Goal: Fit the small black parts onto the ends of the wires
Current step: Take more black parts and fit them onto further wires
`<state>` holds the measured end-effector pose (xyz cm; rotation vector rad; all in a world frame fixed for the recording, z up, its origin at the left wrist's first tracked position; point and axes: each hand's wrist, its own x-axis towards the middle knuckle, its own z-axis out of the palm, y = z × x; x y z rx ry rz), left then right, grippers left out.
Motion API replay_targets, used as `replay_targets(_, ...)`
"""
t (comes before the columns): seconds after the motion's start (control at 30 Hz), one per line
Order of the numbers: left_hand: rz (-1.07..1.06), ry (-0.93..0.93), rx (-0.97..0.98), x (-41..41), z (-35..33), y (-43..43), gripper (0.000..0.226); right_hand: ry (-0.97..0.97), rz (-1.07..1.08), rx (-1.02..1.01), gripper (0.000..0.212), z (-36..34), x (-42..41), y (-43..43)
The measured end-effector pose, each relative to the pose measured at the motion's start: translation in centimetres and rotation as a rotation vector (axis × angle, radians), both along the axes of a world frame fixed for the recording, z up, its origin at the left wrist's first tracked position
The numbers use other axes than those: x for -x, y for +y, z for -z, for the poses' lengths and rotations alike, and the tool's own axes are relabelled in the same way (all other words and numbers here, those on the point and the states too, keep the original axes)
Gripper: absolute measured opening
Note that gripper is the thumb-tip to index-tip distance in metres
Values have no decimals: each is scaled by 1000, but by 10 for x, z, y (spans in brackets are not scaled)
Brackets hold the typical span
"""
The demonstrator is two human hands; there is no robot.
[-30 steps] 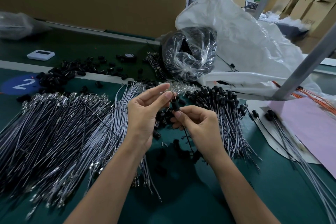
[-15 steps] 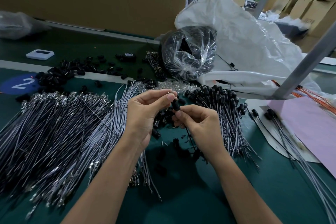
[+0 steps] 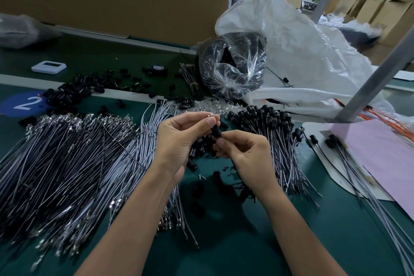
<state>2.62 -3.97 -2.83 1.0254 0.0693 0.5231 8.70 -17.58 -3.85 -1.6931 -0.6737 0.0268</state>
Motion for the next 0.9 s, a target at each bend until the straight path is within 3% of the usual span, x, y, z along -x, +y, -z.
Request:
replay_targets(0.37, 50, -17, -35, 2, 0, -4, 10, 49, -61, -103, 8, -1, 5, 0)
replay_targets(0.5, 35, -8, -25, 1, 0, -4, 5, 33, -71, -136, 16, -2, 7, 1)
replay_targets(0.9, 63, -4, -56, 1, 0, -10, 13, -33, -15, -140, 15, 0, 7, 2)
